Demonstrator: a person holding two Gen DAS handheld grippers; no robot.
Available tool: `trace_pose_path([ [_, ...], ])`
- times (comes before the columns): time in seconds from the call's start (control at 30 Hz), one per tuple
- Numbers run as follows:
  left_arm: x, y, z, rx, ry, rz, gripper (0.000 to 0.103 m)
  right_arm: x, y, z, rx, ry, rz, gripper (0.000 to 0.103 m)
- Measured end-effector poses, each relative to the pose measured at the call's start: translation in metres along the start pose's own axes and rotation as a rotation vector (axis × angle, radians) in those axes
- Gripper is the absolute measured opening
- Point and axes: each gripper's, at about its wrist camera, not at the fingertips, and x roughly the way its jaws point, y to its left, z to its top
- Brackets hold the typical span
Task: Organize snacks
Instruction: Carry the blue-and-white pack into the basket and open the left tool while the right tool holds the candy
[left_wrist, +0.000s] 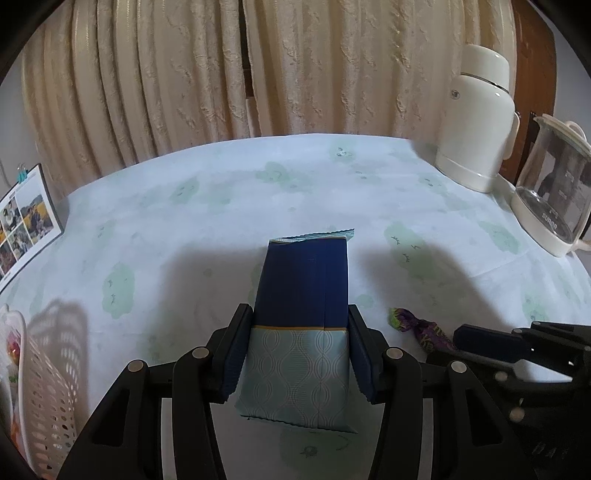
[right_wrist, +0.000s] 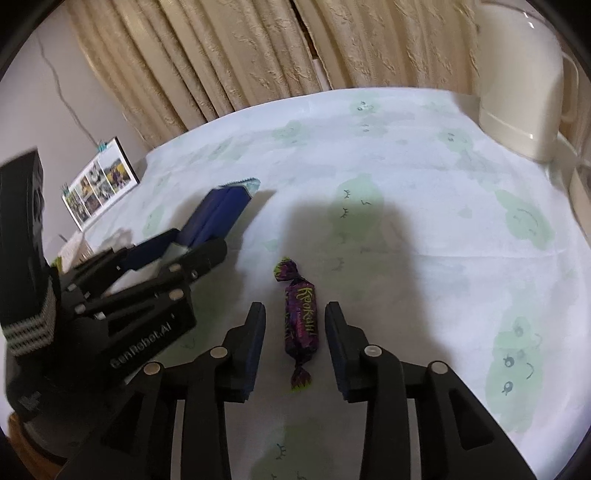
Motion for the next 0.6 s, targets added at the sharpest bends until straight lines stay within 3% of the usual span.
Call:
trace_pose_path([
  [0.07, -0.002, 0.002, 0.001, -0.017, -0.01, 0.003, 0.051, 0.001, 0.004, -0.001, -0.03, -0.004, -0.029, 0.031],
  [0.13, -0.006, 0.005, 0.0, -0.033, -0.02, 0.007, 0.051, 0.002, 0.009, -0.003, -0.057, -0.011, -0.08, 0.02],
  [0.2, -0.01, 0.007, 0.0, -0.046, -0.03, 0.006, 0.051, 0.003, 0.01, -0.003, -0.075, -0.016, -0.117, 0.016],
  [0.4, -0.027, 0.01, -0.002, -0.074, -0.067, 0.011, 0.051, 0.0, 0.008, -0.003, -0.059, -0.024, -0.113, 0.014],
  [0.6, -0.045, 0.014, -0.003, -0.096, -0.107, 0.01, 0.051, -0.006, 0.002, 0.0, -0.014, -0.044, -0.051, 0.014],
])
